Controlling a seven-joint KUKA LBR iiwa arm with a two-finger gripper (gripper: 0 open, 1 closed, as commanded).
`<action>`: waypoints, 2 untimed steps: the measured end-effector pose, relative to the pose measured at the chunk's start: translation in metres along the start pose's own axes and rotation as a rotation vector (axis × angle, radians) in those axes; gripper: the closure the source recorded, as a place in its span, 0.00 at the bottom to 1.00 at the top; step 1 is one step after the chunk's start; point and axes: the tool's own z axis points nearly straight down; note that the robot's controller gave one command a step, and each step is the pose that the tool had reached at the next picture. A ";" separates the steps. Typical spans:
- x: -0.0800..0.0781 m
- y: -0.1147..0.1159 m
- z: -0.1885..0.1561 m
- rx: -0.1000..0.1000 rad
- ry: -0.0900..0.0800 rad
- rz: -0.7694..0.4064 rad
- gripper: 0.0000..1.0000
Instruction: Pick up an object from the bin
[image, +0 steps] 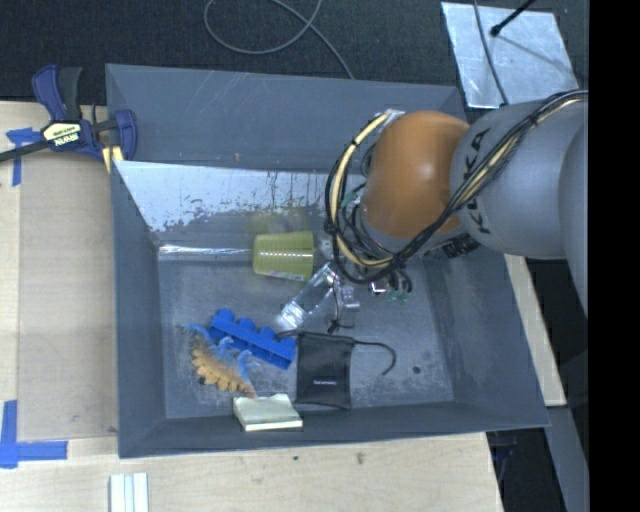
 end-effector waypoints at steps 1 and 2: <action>-0.004 0.013 -0.017 0.000 -0.001 -0.244 0.00; -0.006 0.014 -0.019 -0.001 -0.007 -0.200 0.00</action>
Offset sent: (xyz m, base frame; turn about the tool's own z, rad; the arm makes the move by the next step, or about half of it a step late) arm 0.0042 0.0107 -0.0039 -0.1493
